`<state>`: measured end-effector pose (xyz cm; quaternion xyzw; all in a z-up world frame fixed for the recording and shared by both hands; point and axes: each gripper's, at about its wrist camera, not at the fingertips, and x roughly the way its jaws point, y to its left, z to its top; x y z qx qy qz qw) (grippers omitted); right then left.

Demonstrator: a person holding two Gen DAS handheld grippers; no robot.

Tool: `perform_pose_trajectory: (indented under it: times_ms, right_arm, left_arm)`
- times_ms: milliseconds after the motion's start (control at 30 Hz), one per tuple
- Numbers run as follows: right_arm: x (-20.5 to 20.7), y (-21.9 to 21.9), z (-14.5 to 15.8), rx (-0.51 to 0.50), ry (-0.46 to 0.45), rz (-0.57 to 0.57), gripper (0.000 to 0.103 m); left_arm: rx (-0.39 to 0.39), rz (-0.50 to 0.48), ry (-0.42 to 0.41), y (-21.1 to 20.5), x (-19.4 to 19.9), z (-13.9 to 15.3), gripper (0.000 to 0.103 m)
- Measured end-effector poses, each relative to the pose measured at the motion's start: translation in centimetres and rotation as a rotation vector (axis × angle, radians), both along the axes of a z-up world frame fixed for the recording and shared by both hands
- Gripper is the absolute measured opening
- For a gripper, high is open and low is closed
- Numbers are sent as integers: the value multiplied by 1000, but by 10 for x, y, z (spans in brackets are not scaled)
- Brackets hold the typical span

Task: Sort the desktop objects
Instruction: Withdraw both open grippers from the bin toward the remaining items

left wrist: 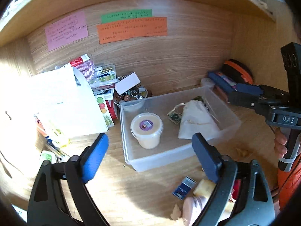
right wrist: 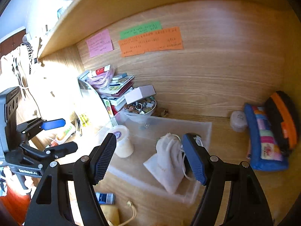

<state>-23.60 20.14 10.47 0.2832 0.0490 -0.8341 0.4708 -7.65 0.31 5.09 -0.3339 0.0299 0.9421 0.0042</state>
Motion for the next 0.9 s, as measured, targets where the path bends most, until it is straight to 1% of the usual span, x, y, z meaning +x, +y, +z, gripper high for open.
perform_pose_trajectory:
  times_ms: [133, 200, 233, 300, 467, 633, 767, 900]
  right_arm:
    - [23, 24, 7, 4, 47, -57, 71]
    - [33, 36, 9, -1, 66, -80, 76]
    - [40, 42, 9, -3, 76, -97, 82]
    - [50, 52, 9, -2, 104, -126, 83]
    - [67, 68, -1, 51, 142, -177, 83]
    - [66, 82, -18, 80, 97, -214, 83]
    - [60, 86, -34, 112, 61, -246, 83]
    - [56, 85, -52, 150, 33, -256, 83]
  left_arm:
    - [7, -11, 4, 5, 20, -3, 96]
    - [2, -8, 1, 9, 29, -7, 98]
    - [-1, -8, -2, 11, 33, -11, 98]
    - [5, -25, -20, 16, 42, -18, 98]
    - [33, -44, -59, 22, 54, -35, 98]
    - [64, -43, -95, 21, 62, -52, 98]
    - [101, -72, -133, 21, 68, -66, 98]
    - [98, -78, -166, 26, 70, -83, 98]
